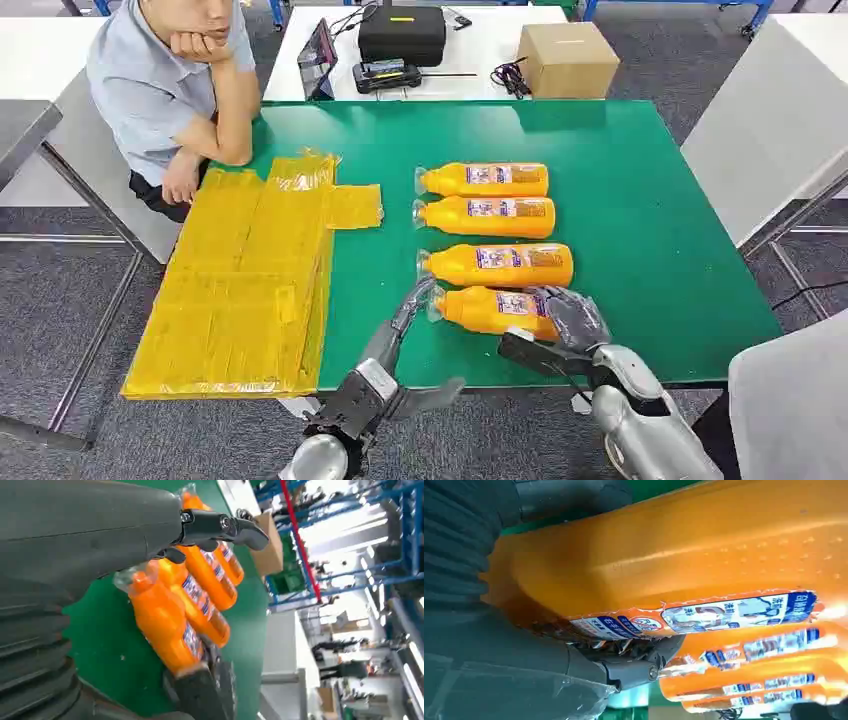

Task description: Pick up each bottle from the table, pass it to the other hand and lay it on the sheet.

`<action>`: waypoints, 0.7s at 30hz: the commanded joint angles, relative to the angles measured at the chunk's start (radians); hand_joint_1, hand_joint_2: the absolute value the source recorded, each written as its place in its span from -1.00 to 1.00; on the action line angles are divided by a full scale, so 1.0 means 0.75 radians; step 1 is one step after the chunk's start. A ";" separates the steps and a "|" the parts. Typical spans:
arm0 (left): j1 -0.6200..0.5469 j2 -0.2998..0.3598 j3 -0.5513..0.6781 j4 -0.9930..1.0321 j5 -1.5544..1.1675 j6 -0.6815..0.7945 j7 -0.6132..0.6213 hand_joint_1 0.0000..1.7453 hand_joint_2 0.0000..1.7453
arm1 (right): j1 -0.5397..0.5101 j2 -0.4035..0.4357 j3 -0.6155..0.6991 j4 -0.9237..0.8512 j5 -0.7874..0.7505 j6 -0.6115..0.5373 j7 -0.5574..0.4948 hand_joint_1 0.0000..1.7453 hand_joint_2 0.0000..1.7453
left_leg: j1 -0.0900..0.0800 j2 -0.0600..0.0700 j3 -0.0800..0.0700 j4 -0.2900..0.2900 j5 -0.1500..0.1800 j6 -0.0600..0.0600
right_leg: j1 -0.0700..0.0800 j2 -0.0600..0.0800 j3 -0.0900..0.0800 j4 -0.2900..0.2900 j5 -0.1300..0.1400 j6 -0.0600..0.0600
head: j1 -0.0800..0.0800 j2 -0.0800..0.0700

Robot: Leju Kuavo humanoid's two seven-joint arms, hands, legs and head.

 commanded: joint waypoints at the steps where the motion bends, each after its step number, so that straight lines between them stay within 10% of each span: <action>1: -0.057 -0.063 0.084 0.128 0.183 0.222 -0.172 -1.00 1.00 | 0.188 0.081 -0.137 -0.111 -0.257 0.067 -0.133 1.00 1.00 | 0.002 -0.006 0.001 -0.001 0.001 -0.003 | 0.003 -0.006 0.003 -0.002 0.000 -0.004 | -0.001 0.000; 9: -0.072 -0.086 0.192 0.161 0.534 0.326 -0.260 -1.00 1.00 | 0.140 0.188 -0.145 -0.216 -0.358 0.019 -0.153 1.00 1.00 | 0.003 0.002 0.001 0.000 0.000 -0.003 | 0.003 0.002 0.002 -0.001 0.000 -0.004 | -0.001 0.000; 21: -0.134 -0.025 -0.037 0.442 0.802 -0.093 0.026 -1.00 1.00 | 0.025 0.231 -0.068 -0.256 -0.511 0.023 -0.208 1.00 1.00 | 0.000 0.002 -0.009 -0.001 0.002 -0.001 | 0.000 0.004 -0.006 0.001 0.001 -0.001 | -0.001 0.000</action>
